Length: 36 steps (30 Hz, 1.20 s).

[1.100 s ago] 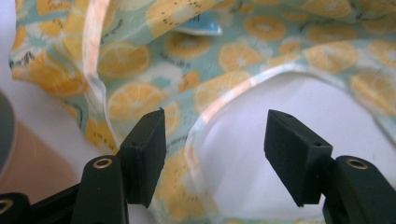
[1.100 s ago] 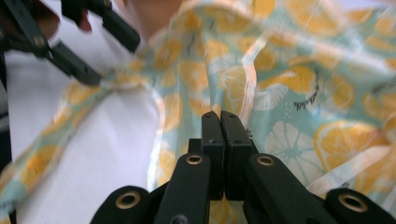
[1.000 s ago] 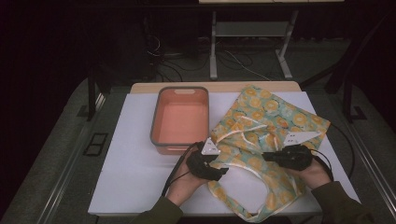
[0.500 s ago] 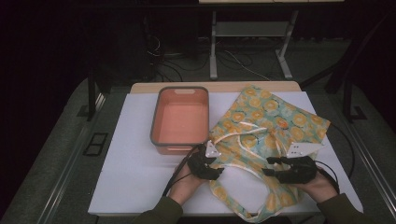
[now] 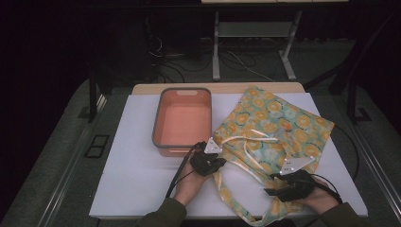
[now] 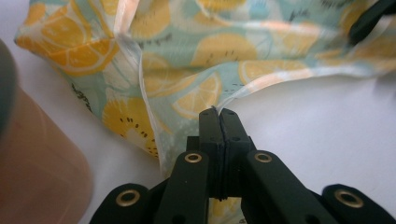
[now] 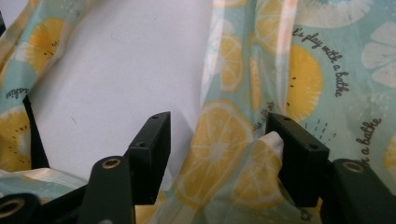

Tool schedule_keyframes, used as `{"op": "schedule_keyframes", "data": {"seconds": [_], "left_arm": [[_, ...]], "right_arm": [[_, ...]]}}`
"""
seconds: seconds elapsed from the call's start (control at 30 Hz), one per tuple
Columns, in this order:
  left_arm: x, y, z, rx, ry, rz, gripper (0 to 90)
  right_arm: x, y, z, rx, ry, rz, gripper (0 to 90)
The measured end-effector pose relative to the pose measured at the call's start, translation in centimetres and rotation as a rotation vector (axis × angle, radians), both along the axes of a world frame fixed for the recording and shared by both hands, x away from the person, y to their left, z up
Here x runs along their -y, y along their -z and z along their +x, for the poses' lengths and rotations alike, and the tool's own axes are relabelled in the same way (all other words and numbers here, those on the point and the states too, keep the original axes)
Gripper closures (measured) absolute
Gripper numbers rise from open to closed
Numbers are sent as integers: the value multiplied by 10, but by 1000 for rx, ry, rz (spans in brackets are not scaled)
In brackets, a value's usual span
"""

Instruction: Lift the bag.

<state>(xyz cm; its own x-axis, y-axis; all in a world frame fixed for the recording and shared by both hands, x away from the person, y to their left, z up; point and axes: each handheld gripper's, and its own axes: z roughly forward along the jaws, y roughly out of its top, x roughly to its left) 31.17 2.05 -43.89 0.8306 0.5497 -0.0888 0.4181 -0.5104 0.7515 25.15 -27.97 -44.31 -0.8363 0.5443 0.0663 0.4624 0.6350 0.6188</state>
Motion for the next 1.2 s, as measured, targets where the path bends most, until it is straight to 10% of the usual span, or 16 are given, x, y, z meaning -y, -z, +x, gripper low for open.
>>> {"op": "schedule_keyframes", "data": {"seconds": [0.23,0.87,1.2], "left_arm": [[0,-9,0,12,-2,-58,897],[-15,-48,-8,91,-5,-201,898],[-21,-94,-24,185,27,-320,898]], "right_arm": [[-2,-2,0,54,-30,-51,876],[23,-40,22,218,79,142,894],[29,-76,13,320,78,263,894]]}}
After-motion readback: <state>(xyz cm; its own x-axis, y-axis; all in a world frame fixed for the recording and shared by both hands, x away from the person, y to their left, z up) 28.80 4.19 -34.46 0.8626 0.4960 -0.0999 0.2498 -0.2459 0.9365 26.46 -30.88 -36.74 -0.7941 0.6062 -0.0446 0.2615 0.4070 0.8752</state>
